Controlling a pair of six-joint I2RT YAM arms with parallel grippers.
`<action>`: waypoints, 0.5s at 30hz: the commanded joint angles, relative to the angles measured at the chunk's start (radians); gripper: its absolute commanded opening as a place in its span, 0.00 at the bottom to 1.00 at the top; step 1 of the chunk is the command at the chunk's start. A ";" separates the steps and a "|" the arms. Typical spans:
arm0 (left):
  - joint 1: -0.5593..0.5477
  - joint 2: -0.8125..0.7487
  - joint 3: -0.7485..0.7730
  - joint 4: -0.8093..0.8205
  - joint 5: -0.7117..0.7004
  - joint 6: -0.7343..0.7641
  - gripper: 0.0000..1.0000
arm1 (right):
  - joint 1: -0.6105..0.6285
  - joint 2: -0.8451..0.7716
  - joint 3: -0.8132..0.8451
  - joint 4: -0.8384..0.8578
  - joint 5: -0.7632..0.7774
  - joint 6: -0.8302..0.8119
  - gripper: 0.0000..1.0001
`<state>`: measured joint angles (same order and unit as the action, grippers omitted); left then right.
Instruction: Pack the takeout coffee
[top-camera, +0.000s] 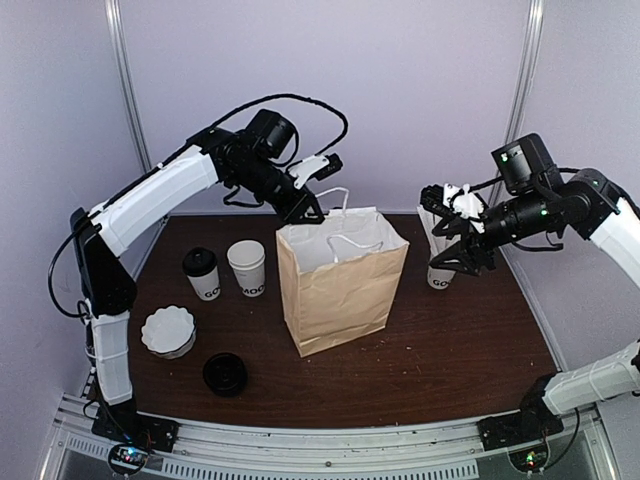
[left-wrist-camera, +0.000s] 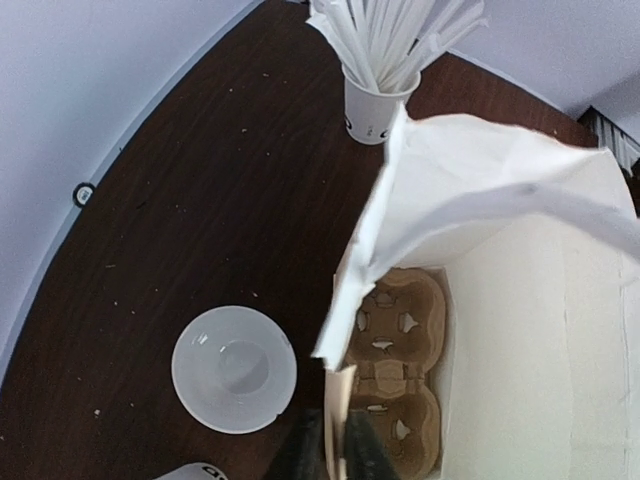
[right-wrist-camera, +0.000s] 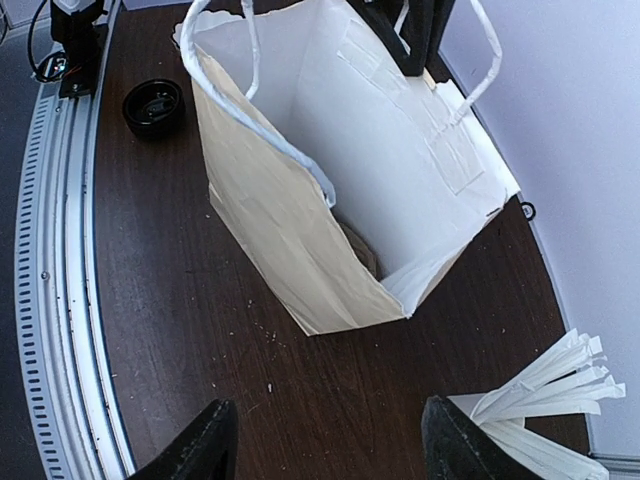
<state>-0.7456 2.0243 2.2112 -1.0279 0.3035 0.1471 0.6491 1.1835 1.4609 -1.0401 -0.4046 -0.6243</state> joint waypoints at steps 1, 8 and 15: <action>0.006 -0.001 0.041 -0.035 0.092 -0.018 0.03 | -0.037 -0.035 -0.019 0.031 0.007 0.014 0.65; -0.044 -0.087 0.010 -0.064 0.054 -0.001 0.00 | -0.121 -0.065 -0.086 0.080 0.066 0.021 0.64; -0.262 -0.191 -0.156 -0.023 -0.333 0.116 0.00 | -0.169 -0.075 -0.169 0.151 0.106 0.036 0.64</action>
<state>-0.8944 1.9041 2.1239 -1.0817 0.1967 0.1852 0.5007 1.1236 1.3243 -0.9508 -0.3302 -0.6132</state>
